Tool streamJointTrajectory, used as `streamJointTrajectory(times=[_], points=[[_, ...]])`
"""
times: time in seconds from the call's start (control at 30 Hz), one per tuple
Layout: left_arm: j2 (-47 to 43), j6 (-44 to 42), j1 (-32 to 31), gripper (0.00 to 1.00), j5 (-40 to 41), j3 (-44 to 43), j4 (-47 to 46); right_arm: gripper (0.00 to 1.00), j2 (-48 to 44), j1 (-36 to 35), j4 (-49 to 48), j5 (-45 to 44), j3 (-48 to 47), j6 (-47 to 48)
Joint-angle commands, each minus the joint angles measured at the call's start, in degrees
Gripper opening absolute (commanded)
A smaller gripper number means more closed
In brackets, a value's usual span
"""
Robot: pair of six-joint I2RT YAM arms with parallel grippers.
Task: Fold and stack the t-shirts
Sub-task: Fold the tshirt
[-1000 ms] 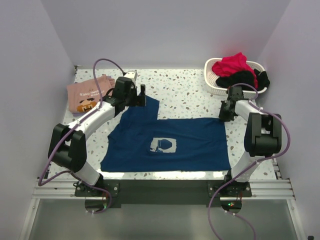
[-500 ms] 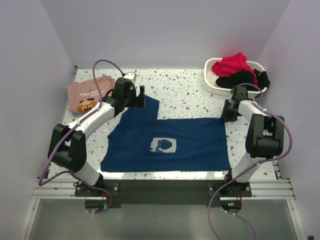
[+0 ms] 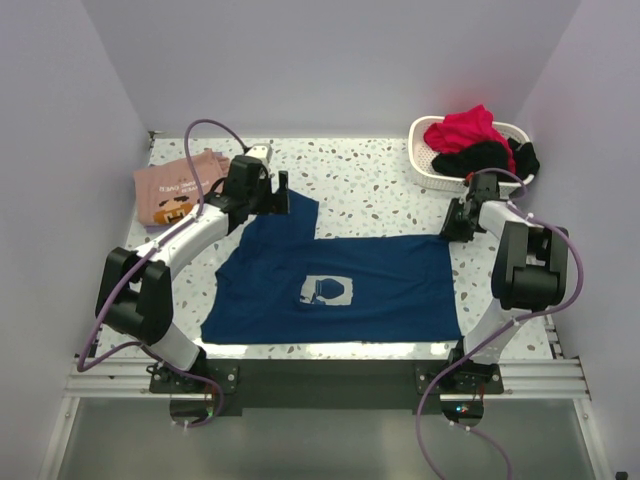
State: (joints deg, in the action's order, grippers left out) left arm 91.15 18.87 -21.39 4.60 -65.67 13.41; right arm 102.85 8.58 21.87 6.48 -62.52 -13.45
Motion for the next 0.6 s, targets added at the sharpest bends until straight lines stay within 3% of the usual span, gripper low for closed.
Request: streamJointTrajectory(times=[0.0, 0.57], points=[[-0.7, -0.5, 0.5, 1.0, -0.6, -0.8, -0.2, 0.31, 1.5, 0.0, -2.1, 1.2, -0.8, -0.5], [0.4, -0.8, 0.5, 1.0, -1.1, -0.8, 0.2, 0.31, 4.1, 0.0, -3.4, 0.9, -3.6, 0.2]])
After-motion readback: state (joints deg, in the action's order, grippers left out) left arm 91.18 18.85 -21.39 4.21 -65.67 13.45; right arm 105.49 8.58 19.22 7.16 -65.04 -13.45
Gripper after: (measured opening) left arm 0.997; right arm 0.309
